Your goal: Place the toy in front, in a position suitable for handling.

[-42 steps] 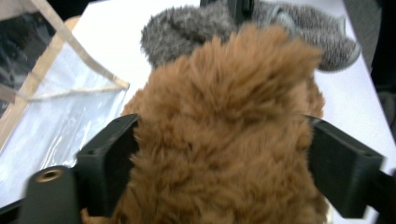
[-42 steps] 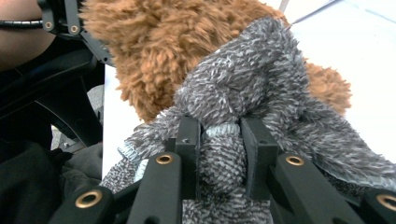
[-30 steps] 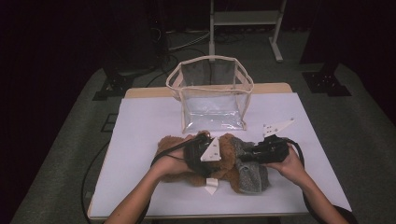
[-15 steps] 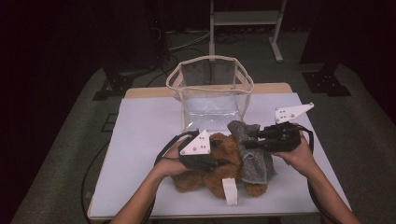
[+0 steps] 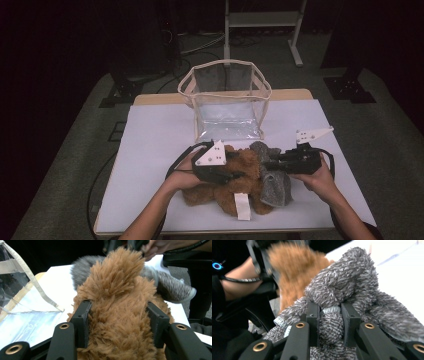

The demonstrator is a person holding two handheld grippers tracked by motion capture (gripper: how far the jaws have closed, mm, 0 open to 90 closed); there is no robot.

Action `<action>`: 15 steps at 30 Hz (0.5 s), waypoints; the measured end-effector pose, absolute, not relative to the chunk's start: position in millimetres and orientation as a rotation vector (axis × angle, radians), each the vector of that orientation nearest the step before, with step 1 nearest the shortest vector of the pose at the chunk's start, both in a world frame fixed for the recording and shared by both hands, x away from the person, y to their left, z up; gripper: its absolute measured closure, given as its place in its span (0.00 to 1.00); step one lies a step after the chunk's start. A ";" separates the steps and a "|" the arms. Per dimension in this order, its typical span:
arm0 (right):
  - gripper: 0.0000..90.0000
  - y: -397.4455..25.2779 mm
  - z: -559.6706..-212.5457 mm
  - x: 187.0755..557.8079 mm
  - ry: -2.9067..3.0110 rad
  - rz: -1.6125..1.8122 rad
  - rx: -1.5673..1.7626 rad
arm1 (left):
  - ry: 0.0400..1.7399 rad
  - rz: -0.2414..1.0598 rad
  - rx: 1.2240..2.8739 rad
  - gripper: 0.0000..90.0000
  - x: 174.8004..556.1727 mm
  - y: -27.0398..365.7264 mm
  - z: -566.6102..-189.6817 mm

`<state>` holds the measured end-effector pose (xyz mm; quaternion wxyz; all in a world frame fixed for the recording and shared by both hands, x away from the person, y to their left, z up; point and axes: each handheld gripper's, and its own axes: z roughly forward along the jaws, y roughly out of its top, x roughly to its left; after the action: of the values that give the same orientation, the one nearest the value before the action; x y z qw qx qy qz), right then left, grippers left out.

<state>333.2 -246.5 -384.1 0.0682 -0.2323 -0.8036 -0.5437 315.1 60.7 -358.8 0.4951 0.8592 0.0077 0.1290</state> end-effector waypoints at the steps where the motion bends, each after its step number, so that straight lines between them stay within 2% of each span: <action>1: 0.79 -247.9 -390.2 331.5 -2.436 -1.605 -0.715 | 0.021 0.313 2.084 0.52 315.4 60.8 -358.6; 6: 0.79 -245.8 -412.4 328.1 -2.448 -1.495 -0.740 | 0.005 0.310 2.108 0.50 315.9 56.0 -359.3; 15: 0.78 -282.9 -407.4 323.3 -2.609 -1.364 -0.876 | -0.009 0.300 2.127 0.42 315.7 54.5 -353.1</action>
<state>323.3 -282.9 -407.4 0.0352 -0.2850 -0.8489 -0.4438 315.7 54.5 -353.1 0.4767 0.8705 -0.0036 0.1227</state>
